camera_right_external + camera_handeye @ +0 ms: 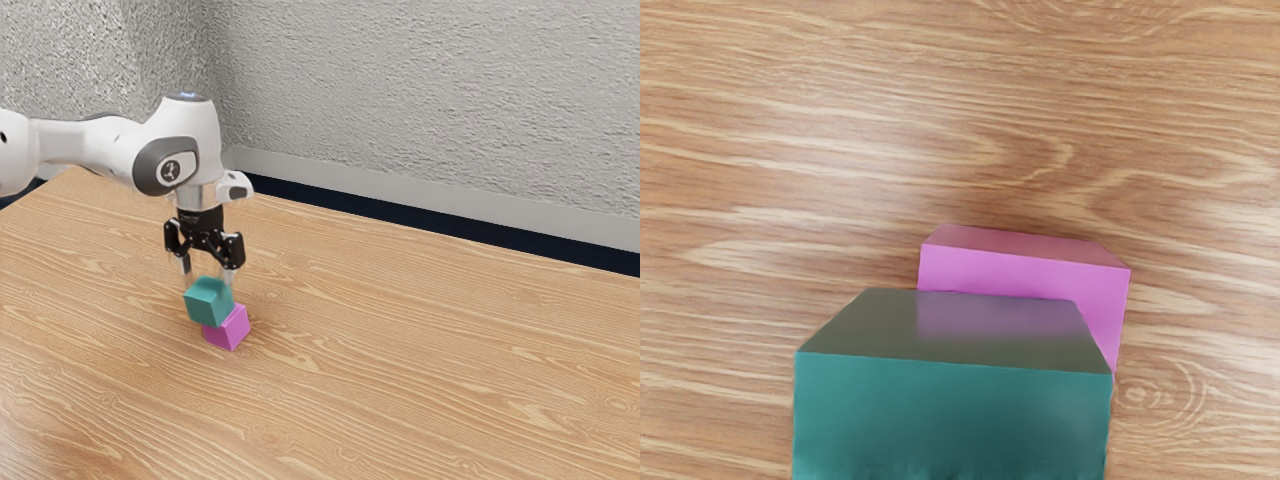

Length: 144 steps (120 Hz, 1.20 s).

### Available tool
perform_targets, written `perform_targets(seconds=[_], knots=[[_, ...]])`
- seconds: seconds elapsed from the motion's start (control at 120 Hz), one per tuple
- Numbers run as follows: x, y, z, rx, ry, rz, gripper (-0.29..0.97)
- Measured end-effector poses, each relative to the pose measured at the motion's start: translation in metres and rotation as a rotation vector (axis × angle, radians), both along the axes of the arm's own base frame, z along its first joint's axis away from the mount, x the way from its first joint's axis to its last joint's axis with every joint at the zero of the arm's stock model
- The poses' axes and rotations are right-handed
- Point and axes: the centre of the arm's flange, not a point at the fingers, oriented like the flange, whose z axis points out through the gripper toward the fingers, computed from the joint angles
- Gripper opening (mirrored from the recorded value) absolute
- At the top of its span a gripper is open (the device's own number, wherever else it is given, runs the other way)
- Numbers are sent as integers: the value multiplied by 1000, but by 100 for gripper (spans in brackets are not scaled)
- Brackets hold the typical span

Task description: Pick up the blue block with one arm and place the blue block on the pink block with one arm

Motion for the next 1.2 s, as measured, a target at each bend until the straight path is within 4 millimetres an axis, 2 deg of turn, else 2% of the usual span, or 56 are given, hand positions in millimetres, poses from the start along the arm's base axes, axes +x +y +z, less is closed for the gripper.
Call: perform_targets(seconds=[0.15,0.217,0.325,0.483,0.533,0.617,0.767,0.85,0.917,0.95,1.0,1.042,1.092,1.2], knots=[[11,-2,43,15,-68,13,66],[21,3,81,25,-125,33,67],[30,2,163,47,-226,54,67],[25,3,232,52,-267,81,68],[23,-4,256,62,-286,75,68],[19,-12,268,110,-275,61,68],[14,-2,261,163,-210,92,68],[10,-3,271,149,-202,100,68],[5,-2,293,139,-228,107,68],[-4,-4,318,135,-262,113,68],[-29,-10,366,135,-325,122,68],[-47,-16,390,138,-347,121,68],[-56,-21,397,129,-336,113,68],[-63,-19,395,109,-295,104,68]])
